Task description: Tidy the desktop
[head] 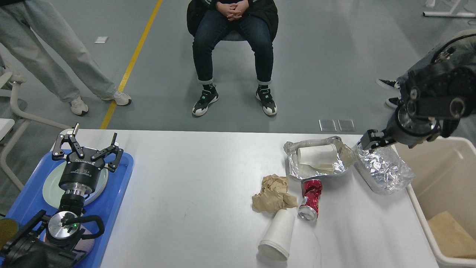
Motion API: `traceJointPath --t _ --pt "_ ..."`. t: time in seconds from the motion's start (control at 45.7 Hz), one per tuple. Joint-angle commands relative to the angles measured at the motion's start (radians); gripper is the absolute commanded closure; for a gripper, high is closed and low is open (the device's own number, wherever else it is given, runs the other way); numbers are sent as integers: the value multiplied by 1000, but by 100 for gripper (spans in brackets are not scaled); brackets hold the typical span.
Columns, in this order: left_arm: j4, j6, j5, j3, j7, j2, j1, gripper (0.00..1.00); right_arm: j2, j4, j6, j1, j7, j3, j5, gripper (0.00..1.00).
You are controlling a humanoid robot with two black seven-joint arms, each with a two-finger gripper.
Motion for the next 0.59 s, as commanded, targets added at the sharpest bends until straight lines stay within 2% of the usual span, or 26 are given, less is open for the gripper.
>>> traceJointPath --t 0.0,0.088,0.197,0.394,0.525,0.569 --pt "0 0 0 0 0 0 -2 4 4 -155 -4 -170 29 4 -63 9" --pt "0 0 0 0 0 0 -2 4 24 -234 -22 -282 58 9 -104 10" --pt "0 -2 0 0 0 0 -2 4 55 -338 -113 -417 89 10 -133 10" --pt "0 0 0 0 0 0 -2 4 93 -450 -214 -560 109 10 -138 11" --pt "0 0 0 0 0 0 0 4 96 -530 -268 -627 179 15 -133 11" --pt "0 0 0 0 0 0 -2 4 99 -559 -286 -647 181 21 -133 11"
